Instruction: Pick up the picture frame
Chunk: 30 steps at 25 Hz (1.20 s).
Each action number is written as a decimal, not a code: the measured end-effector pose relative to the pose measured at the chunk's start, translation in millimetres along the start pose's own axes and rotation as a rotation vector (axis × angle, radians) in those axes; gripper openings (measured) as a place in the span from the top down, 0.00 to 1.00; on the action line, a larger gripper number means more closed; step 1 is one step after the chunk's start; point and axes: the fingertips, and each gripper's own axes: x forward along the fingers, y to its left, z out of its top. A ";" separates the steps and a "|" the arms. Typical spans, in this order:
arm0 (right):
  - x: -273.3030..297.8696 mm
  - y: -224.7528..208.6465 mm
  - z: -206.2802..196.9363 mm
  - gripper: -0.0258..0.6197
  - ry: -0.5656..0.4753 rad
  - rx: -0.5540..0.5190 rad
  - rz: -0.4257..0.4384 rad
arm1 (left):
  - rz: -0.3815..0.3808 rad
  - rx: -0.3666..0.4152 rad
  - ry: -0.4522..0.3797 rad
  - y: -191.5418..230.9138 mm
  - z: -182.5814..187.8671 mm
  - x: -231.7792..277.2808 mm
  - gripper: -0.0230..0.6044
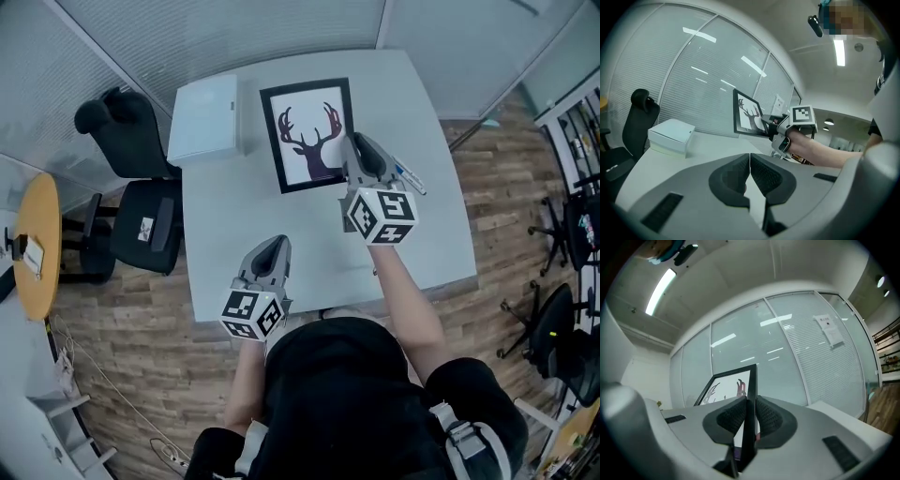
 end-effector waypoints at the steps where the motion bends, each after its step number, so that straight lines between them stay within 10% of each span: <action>1: -0.3 2.1 13.4 0.84 -0.025 -0.004 0.003 | -0.003 0.003 -0.004 -1.8 2.6 0.6 0.92; 11: -12.1 18.9 106.0 0.84 -0.206 -0.064 0.006 | -0.035 0.032 -0.033 -21.5 20.5 1.5 0.92; 30: -38.2 35.4 136.0 0.84 -0.319 -0.096 0.002 | -0.044 0.048 -0.058 -30.6 22.8 -11.4 0.92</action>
